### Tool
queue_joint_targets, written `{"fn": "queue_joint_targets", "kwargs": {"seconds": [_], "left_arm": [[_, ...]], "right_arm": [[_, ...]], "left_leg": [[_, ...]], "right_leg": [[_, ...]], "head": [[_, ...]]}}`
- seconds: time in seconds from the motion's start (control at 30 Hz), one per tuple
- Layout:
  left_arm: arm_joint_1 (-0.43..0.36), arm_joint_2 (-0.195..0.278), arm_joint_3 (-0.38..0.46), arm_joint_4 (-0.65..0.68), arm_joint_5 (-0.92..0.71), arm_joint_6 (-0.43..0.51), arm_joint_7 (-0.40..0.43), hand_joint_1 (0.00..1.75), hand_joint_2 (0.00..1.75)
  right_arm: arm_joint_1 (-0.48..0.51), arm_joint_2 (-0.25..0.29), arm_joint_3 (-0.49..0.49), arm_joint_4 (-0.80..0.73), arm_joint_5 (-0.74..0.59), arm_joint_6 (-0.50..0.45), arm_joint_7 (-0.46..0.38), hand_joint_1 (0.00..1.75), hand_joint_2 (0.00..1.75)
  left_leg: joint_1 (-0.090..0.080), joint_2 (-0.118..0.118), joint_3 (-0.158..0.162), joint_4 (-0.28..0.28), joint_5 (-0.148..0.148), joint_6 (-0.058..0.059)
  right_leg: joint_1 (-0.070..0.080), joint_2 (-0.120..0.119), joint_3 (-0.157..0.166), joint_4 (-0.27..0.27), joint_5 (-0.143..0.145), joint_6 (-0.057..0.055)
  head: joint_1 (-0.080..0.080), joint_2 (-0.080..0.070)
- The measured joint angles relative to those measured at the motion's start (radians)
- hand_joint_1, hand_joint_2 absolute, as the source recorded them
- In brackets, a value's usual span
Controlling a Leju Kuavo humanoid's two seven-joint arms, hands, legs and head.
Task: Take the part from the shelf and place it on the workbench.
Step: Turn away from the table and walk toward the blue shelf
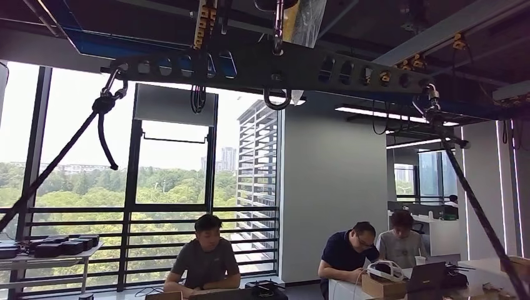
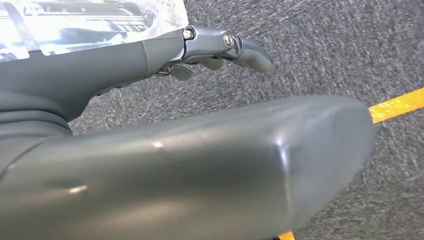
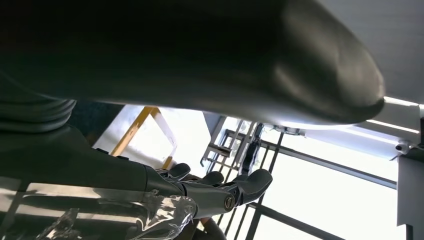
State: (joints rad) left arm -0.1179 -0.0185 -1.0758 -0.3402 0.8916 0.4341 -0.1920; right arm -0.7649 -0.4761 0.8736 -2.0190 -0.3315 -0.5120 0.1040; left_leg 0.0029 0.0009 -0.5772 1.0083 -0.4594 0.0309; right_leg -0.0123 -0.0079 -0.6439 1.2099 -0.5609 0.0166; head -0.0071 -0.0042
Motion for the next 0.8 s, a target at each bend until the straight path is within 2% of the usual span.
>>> {"fn": "queue_joint_targets", "kwargs": {"seconds": [0.07,0.1,0.17,0.23,0.27,0.3,0.37,0.4,0.43,0.47,0.5,0.57,0.6,0.63,0.73,0.77,0.8], "left_arm": [[-0.001,-0.001,0.0,0.0,0.001,0.0,0.0,0.0,0.0],[-0.001,-0.001,0.0,0.0,0.001,0.0,-0.001,0.0,0.0],[-0.002,-0.001,0.0,0.0,0.002,0.002,-0.002,0.0,0.0],[-0.002,0.0,0.0,0.0,0.006,0.003,-0.003,0.0,0.0],[-0.002,0.0,0.0,0.0,0.009,0.003,-0.003,0.0,0.0],[-0.002,0.0,0.0,0.0,0.011,0.004,-0.003,0.0,0.0],[-0.001,0.0,0.0,0.0,0.013,0.004,-0.003,0.0,0.0],[0.0,0.0,0.0,0.0,0.013,0.004,-0.003,0.0,0.0],[0.0,0.0,0.0,0.0,0.014,0.004,-0.003,0.0,0.0],[0.0,0.0,0.0,0.0,0.014,0.004,-0.003,0.0,0.0],[0.0,0.0,0.0,0.0,0.015,0.004,-0.003,0.0,0.0],[-0.001,0.001,0.0,0.0,0.015,0.004,-0.003,0.0,0.0],[-0.002,0.001,0.0,0.0,0.015,0.005,-0.003,0.0,0.0],[-0.002,0.001,0.0,0.0,0.015,0.005,-0.003,0.0,0.0],[-0.001,0.001,0.0,0.0,0.016,0.006,-0.003,0.0,0.0],[-0.002,0.0,0.0,0.0,0.016,0.006,-0.003,0.0,0.0],[-0.003,0.0,0.0,0.0,0.016,0.006,-0.003,0.0,0.0]], "right_arm": [[-0.002,0.0,-0.001,0.0,0.0,0.001,-0.003,0.0,0.0],[-0.003,0.0,-0.001,0.0,0.0,0.001,-0.005,0.0,0.0],[-0.003,0.0,-0.001,0.001,0.0,0.002,-0.006,0.0,0.0],[-0.002,0.0,-0.002,0.001,-0.001,0.002,-0.007,0.0,0.0],[-0.003,0.0,-0.002,0.001,-0.001,0.003,-0.008,0.0,0.0],[-0.002,0.001,-0.001,0.001,-0.001,0.003,-0.008,0.0,0.0],[-0.001,0.001,-0.001,0.002,-0.001,0.004,-0.008,0.0,0.0],[-0.001,0.001,0.0,0.003,-0.002,0.005,-0.008,0.0,0.0],[0.0,0.001,0.0,0.004,-0.002,0.005,-0.008,0.0,0.0],[0.0,0.001,0.001,0.004,-0.002,0.005,-0.008,0.0,0.0],[0.0,0.001,0.001,0.005,-0.003,0.005,-0.008,0.0,0.0],[0.0,0.001,0.0,0.005,-0.003,0.005,-0.008,0.0,0.0],[-0.001,0.001,0.0,0.005,-0.003,0.005,-0.008,0.0,0.0],[-0.001,0.0,0.0,0.005,-0.003,0.005,-0.008,0.0,0.0],[-0.001,0.0,-0.001,0.006,-0.003,0.005,-0.008,0.0,0.0],[-0.002,0.0,-0.002,0.006,-0.003,0.005,-0.009,0.0,0.0],[-0.002,0.0,-0.003,0.007,-0.003,0.005,-0.009,0.0,0.0]], "left_leg": [[-0.002,0.0,-0.006,0.005,0.003,-0.005],[-0.004,0.0,-0.009,0.007,0.006,-0.01],[-0.005,0.0,-0.016,0.008,0.012,-0.022],[-0.003,0.0,-0.02,0.011,0.01,-0.034],[-0.002,-0.001,-0.024,0.026,-0.006,-0.04],[-0.001,-0.001,-0.037,0.062,-0.035,-0.046],[0.003,-0.001,-0.08,0.188,-0.112,-0.056],[0.004,-0.001,-0.099,0.249,-0.139,-0.059],[0.005,-0.001,-0.106,0.283,-0.149,-0.06],[0.005,-0.001,-0.095,0.276,-0.138,-0.06],[0.005,-0.001,-0.065,0.229,-0.111,-0.058],[0.004,-0.002,0.01,0.092,-0.057,-0.049],[0.002,-0.002,0.035,0.042,-0.044,-0.043],[0.0,-0.002,0.045,0.017,-0.041,-0.038],[-0.002,-0.001,0.039,0.003,-0.031,-0.019],[0.0,0.0,0.036,-0.001,-0.024,-0.013],[0.003,0.0,0.032,-0.006,-0.017,-0.006]], "right_leg": [[0.002,0.0,0.076,-0.139,0.049,-0.009],[0.004,0.0,0.098,-0.183,0.06,-0.014],[0.009,0.001,0.103,-0.205,0.065,-0.023],[0.007,0.001,0.098,-0.209,0.075,-0.035],[0.004,-0.001,0.097,-0.212,0.08,-0.04],[0.001,-0.003,0.095,-0.215,0.085,-0.045],[0.001,-0.005,0.088,-0.214,0.091,-0.051],[0.002,-0.006,0.083,-0.212,0.093,-0.051],[0.002,-0.006,0.079,-0.21,0.096,-0.051],[0.003,-0.005,0.074,-0.207,0.097,-0.05],[0.003,-0.005,0.071,-0.204,0.098,-0.049],[0.005,-0.004,0.066,-0.197,0.099,-0.044],[0.006,-0.004,0.063,-0.194,0.1,-0.04],[0.007,-0.004,0.06,-0.192,0.103,-0.034],[0.005,-0.002,0.052,-0.193,0.109,-0.014],[0.004,-0.002,0.046,-0.183,0.097,-0.009],[0.004,-0.001,0.034,-0.153,0.072,-0.004]], "head": [[-0.001,0.0],[0.0,0.0],[0.001,0.0],[0.001,0.0],[0.003,0.0],[0.005,0.0],[0.01,0.0],[0.012,0.0],[0.014,0.0],[0.015,0.0],[0.017,0.0],[0.019,0.0],[0.019,0.0],[0.018,0.0],[0.016,0.0],[0.015,0.0],[0.013,0.0]]}}
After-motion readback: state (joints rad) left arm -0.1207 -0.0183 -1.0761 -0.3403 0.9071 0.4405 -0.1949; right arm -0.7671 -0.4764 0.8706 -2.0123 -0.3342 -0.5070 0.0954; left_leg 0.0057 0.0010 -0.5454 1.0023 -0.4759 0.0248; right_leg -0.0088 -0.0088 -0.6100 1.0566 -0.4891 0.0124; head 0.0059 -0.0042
